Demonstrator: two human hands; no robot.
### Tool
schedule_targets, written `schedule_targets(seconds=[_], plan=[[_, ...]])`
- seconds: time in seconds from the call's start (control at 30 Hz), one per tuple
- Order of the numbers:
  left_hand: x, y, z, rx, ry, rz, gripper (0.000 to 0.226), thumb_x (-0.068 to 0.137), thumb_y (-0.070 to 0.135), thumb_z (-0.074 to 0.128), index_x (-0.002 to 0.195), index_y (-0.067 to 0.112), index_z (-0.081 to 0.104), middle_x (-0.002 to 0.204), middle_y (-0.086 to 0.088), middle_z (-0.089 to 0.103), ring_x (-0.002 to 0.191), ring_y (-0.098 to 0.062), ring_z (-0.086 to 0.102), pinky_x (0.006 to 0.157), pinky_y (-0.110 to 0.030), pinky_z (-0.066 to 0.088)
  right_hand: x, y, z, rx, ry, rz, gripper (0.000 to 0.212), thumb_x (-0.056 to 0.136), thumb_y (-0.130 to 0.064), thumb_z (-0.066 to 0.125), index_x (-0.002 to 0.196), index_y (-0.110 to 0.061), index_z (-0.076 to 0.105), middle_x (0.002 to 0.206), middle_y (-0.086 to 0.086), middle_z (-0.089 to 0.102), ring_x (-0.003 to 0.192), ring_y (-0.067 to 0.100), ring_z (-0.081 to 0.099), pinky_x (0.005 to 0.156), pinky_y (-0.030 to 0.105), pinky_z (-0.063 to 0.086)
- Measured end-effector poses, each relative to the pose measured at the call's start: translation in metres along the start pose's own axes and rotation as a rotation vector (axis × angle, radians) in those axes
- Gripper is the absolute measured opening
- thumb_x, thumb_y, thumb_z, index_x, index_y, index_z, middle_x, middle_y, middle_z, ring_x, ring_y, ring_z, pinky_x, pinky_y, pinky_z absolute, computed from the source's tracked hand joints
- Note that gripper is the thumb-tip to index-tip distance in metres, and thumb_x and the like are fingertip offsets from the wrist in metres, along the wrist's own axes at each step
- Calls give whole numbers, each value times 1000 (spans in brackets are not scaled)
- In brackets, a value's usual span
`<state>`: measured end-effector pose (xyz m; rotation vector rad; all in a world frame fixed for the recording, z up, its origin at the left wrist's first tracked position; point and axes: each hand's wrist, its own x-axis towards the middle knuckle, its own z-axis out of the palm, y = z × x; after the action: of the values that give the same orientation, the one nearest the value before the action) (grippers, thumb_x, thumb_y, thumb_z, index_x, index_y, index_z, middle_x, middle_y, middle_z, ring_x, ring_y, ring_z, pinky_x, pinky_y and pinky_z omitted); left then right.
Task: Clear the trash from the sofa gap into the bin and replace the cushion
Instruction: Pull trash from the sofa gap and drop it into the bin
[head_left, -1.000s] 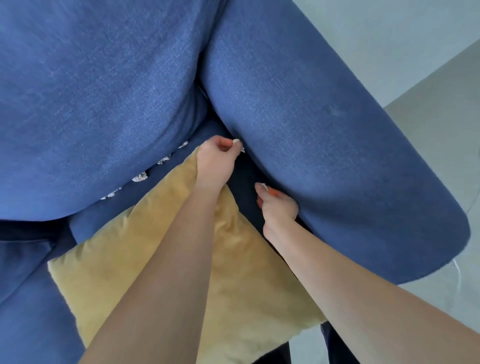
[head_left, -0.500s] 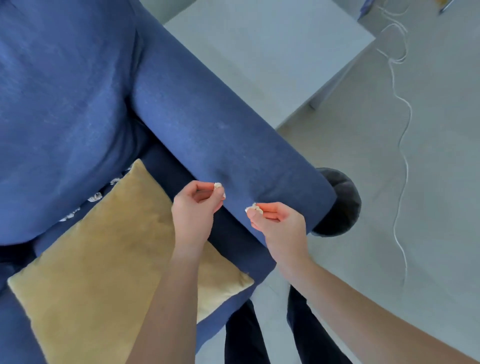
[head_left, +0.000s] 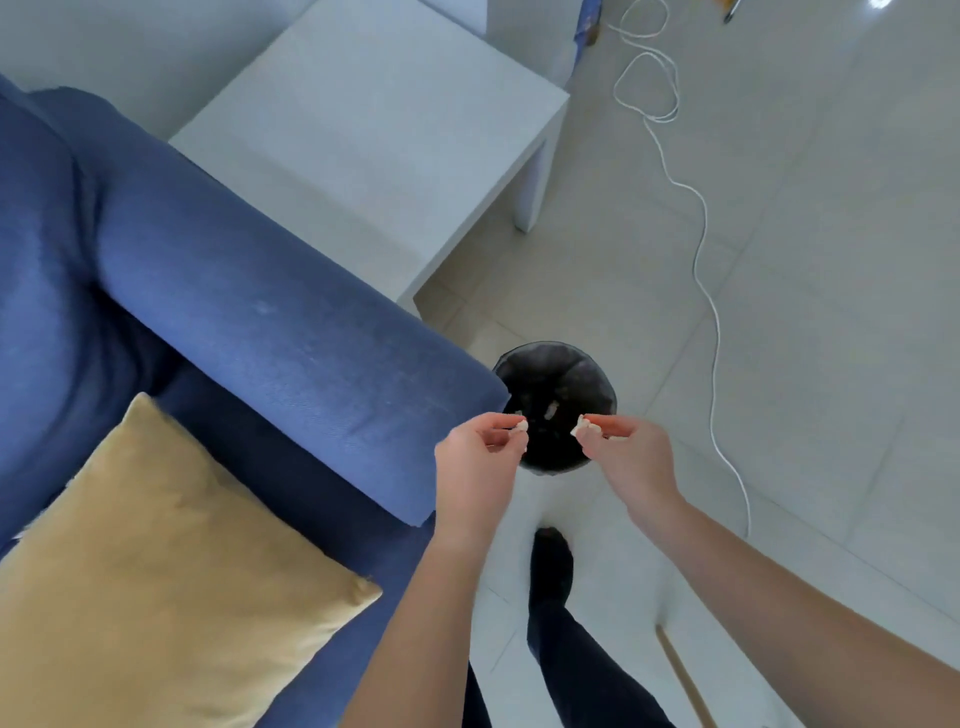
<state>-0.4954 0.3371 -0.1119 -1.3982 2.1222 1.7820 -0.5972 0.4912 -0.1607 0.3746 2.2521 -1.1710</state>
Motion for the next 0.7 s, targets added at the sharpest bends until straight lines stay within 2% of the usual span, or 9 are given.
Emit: schedule_targets(seconds=[0.1,0.23,0.33,0.4,0.47,0.53,0.57,0.7], plan=[[2,-5,47,167,-61,15,18,101,23,69,111,24,84,98,13,80,88,3,71,71,-4,48,29,17,-12,-66,15,14,18,92,-19,79,109,-14,84,101,1,81,100,25,78,93,36,60],[20,-16,90,262,-55,-70,20,104,16,62,109,16,82,91,9,72,82,-7,66,77,-25,59,59,34,-15,-108,-7,38,22,93,-19,78,113,-11,82,102,4,78,105,27,75,91,32,56],[39,-25,109,260,-35,-152,21,106,17,61,115,13,80,96,4,73,94,-17,71,85,-31,59,76,36,-12,-115,-21,36,29,94,-19,77,122,-11,79,116,7,79,112,27,73,96,33,54],[51,-28,117,271,-51,-191,26,107,22,62,125,11,77,111,-3,77,109,-23,73,95,-37,61,86,33,-8,-107,-44,22,42,93,-18,78,134,-13,74,126,7,76,118,27,71,104,38,54],[62,-32,123,314,-81,-221,36,107,19,63,141,8,68,133,-8,73,126,-27,67,102,-36,56,96,31,-6,-86,-58,31,58,90,-18,80,146,-17,65,138,6,71,125,25,68,110,39,52],[69,-35,124,359,-99,-234,36,105,9,62,141,2,66,128,-11,72,121,-27,67,91,-28,51,104,30,-6,-61,-63,50,64,90,-17,80,151,-18,60,145,7,67,132,24,65,113,39,50],[71,-36,123,370,-108,-242,36,105,6,61,140,1,66,125,-12,72,118,-26,68,89,-28,51,107,30,-7,-56,-70,56,65,90,-17,80,151,-17,59,147,8,66,135,24,63,114,40,49],[71,-45,119,372,-154,-289,44,106,8,61,149,8,61,146,-13,65,133,-29,64,113,-38,51,110,34,-13,-76,-89,80,57,92,-13,77,148,-15,63,146,9,67,135,23,63,115,39,48]])
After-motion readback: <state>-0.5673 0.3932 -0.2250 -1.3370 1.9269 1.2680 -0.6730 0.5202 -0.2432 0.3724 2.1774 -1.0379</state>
